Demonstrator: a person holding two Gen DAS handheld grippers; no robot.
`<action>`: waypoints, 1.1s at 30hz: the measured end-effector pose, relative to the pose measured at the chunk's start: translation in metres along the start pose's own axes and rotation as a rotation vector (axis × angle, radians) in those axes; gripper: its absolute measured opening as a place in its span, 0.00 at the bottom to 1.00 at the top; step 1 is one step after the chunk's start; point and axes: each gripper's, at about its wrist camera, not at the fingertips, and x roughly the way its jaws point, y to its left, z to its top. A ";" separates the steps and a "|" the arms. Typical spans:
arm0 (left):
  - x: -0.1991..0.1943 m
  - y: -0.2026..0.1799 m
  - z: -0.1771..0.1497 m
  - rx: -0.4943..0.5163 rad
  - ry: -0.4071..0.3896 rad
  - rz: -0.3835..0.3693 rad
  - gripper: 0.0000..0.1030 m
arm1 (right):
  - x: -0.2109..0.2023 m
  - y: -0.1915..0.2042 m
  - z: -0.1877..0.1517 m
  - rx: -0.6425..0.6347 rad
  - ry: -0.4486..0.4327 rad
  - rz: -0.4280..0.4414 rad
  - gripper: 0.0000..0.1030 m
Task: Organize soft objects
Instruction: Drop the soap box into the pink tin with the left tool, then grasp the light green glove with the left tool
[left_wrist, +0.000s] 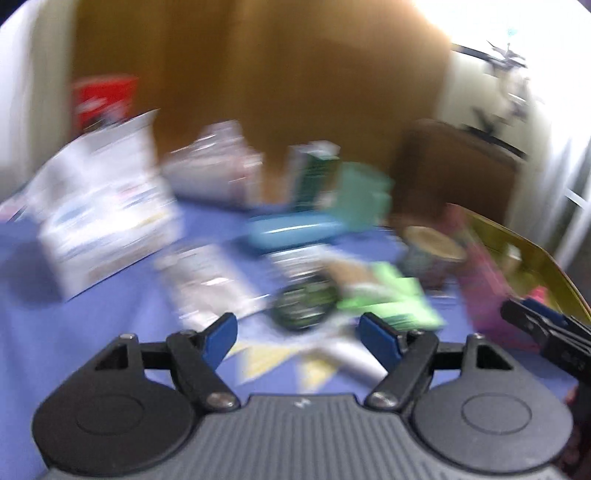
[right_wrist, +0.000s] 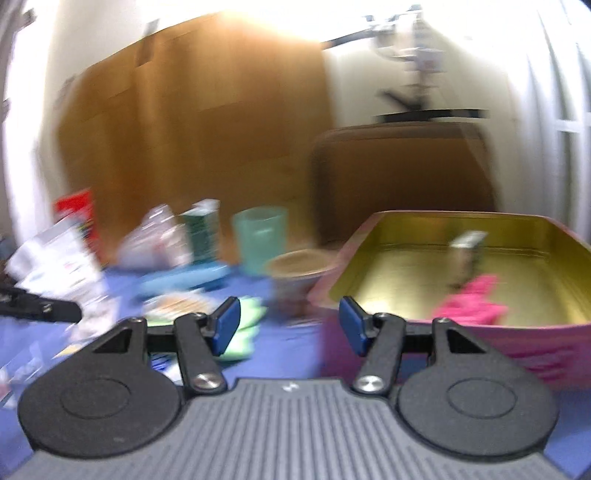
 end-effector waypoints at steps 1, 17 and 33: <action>-0.002 0.014 -0.003 -0.034 0.005 0.007 0.73 | 0.007 0.008 0.001 -0.016 0.024 0.032 0.60; -0.022 0.051 -0.026 -0.115 0.021 -0.064 0.73 | 0.065 0.055 -0.006 -0.031 0.200 0.106 0.07; -0.009 -0.063 -0.041 0.148 0.170 -0.323 0.73 | -0.038 0.061 -0.061 -0.121 0.214 0.211 0.77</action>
